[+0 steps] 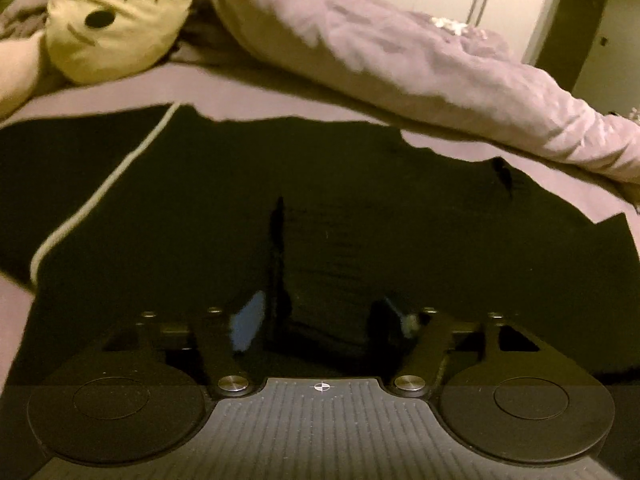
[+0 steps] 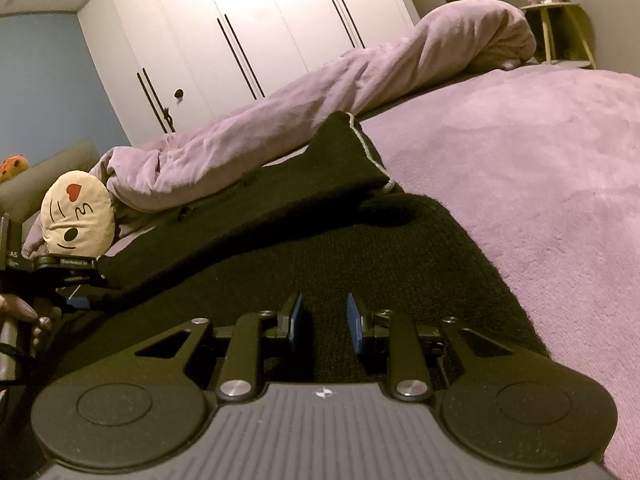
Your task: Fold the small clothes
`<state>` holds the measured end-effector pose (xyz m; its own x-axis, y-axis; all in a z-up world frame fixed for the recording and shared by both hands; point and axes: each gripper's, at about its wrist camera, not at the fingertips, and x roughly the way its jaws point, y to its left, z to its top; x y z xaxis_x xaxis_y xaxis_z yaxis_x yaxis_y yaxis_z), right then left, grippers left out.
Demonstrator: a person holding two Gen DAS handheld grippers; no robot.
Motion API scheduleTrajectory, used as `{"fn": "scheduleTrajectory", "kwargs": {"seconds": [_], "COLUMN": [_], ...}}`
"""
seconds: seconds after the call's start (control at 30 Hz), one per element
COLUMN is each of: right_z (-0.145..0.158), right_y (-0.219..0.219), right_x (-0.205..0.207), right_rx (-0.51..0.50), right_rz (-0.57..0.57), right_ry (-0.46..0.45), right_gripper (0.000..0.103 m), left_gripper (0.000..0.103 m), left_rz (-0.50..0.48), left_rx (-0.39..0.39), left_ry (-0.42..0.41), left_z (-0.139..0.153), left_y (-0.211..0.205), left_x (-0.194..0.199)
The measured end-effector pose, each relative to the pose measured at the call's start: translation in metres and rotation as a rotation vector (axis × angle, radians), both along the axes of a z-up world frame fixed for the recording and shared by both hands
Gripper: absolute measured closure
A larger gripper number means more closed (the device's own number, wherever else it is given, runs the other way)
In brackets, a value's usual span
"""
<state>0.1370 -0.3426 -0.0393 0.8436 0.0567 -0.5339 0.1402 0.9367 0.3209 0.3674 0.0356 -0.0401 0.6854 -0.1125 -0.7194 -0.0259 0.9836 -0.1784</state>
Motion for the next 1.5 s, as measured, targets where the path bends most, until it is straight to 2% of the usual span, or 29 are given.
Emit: {"fn": "scheduleTrajectory", "kwargs": {"seconds": [0.03, 0.1, 0.13, 0.2, 0.3, 0.33, 0.37, 0.4, 0.43, 0.47, 0.5, 0.57, 0.73, 0.8, 0.87, 0.97, 1.03, 1.07, 1.1, 1.13, 1.2, 1.23, 1.3, 1.4, 1.43, 1.5], "right_z": [0.0, 0.0, 0.0, 0.001, 0.001, 0.001, 0.001, 0.001, 0.001, 0.001, 0.001, 0.001, 0.002, 0.002, 0.002, 0.002, 0.002, 0.002, 0.002, 0.002, 0.001, 0.002, 0.001, 0.0, 0.001, 0.001], "right_y": [0.001, 0.003, 0.005, 0.01, 0.017, 0.018, 0.018, 0.019, 0.02, 0.022, 0.024, 0.028, 0.032, 0.034, 0.035, 0.041, 0.044, 0.044, 0.044, 0.044, 0.044, 0.044, 0.044, 0.044, 0.044, 0.044], "right_x": [0.0, 0.001, 0.002, 0.004, 0.006, 0.006, 0.007, 0.007, 0.007, 0.007, 0.008, 0.009, 0.009, 0.008, 0.009, 0.011, 0.012, 0.012, 0.012, 0.012, 0.011, 0.011, 0.011, 0.01, 0.01, 0.01], "right_rx": [-0.005, -0.018, -0.029, -0.063, -0.121, -0.13, -0.136, -0.142, -0.151, -0.164, -0.18, -0.207, -0.243, -0.256, -0.268, -0.307, -0.328, -0.33, -0.33, -0.33, -0.331, -0.33, -0.328, -0.329, -0.33, -0.329], "right_rz": [0.0, -0.001, -0.001, -0.002, -0.003, -0.003, -0.004, -0.004, -0.005, -0.006, -0.006, -0.006, -0.007, -0.008, -0.008, -0.008, -0.009, -0.009, -0.009, -0.009, -0.009, -0.009, -0.009, -0.009, -0.009, -0.009], "right_ry": [0.001, 0.004, 0.007, 0.016, 0.026, 0.028, 0.029, 0.029, 0.031, 0.034, 0.038, 0.044, 0.051, 0.053, 0.057, 0.066, 0.068, 0.068, 0.068, 0.068, 0.067, 0.067, 0.065, 0.064, 0.065, 0.064], "right_gripper": [0.08, 0.08, 0.08, 0.08, 0.079, 0.079, 0.079, 0.079, 0.079, 0.079, 0.079, 0.079, 0.079, 0.078, 0.078, 0.078, 0.077, 0.077, 0.077, 0.077, 0.077, 0.077, 0.077, 0.077, 0.077, 0.077], "left_gripper": [0.052, 0.076, 0.081, 0.086, 0.085, 0.084, 0.067, 0.034, 0.02, 0.011, 0.011, 0.011, 0.009, 0.007, 0.007, 0.007, 0.014, 0.028, 0.046, 0.051, 0.078, 0.084, 0.089, 0.091, 0.091, 0.091], "left_rz": [-0.003, 0.006, 0.004, 0.005, -0.016, -0.007, 0.002, 0.011, 0.043, 0.091, 0.138, 0.219, 0.582, 0.687, 0.73, 0.752, 0.736, 0.739, 0.744, 0.74, 0.706, 0.697, 0.682, 0.638, 0.611, 0.525], "left_rx": [-0.005, -0.052, -0.089, -0.122, -0.101, -0.082, -0.08, -0.089, -0.089, -0.078, -0.066, -0.049, 0.005, 0.039, 0.07, 0.066, 0.02, 0.009, 0.001, 0.001, -0.003, -0.014, -0.037, -0.062, -0.055, 0.011], "left_ry": [-0.01, -0.027, -0.036, -0.06, -0.1, -0.1, -0.106, -0.121, -0.143, -0.166, -0.194, -0.197, -0.161, -0.171, -0.179, -0.161, -0.148, -0.135, -0.118, -0.109, -0.093, -0.096, -0.113, -0.162, -0.193, -0.254], "left_z": [-0.002, -0.001, 0.0, 0.004, 0.014, 0.017, 0.02, 0.023, 0.027, 0.031, 0.035, 0.04, 0.034, 0.031, 0.03, 0.023, 0.017, 0.014, 0.012, 0.009, 0.007, 0.007, 0.013, 0.024, 0.031, 0.051], "left_y": [0.002, 0.009, 0.016, 0.025, 0.034, 0.04, 0.048, 0.06, 0.077, 0.094, 0.114, 0.156, 0.278, 0.315, 0.341, 0.371, 0.383, 0.386, 0.389, 0.391, 0.39, 0.393, 0.391, 0.384, 0.378, 0.353], "left_x": [0.001, 0.003, 0.003, 0.003, 0.001, -0.001, -0.004, -0.008, -0.014, -0.021, -0.029, -0.035, -0.036, -0.036, -0.028, -0.008, -0.004, -0.001, 0.004, 0.006, 0.012, 0.012, 0.01, 0.003, 0.0, -0.005]}}
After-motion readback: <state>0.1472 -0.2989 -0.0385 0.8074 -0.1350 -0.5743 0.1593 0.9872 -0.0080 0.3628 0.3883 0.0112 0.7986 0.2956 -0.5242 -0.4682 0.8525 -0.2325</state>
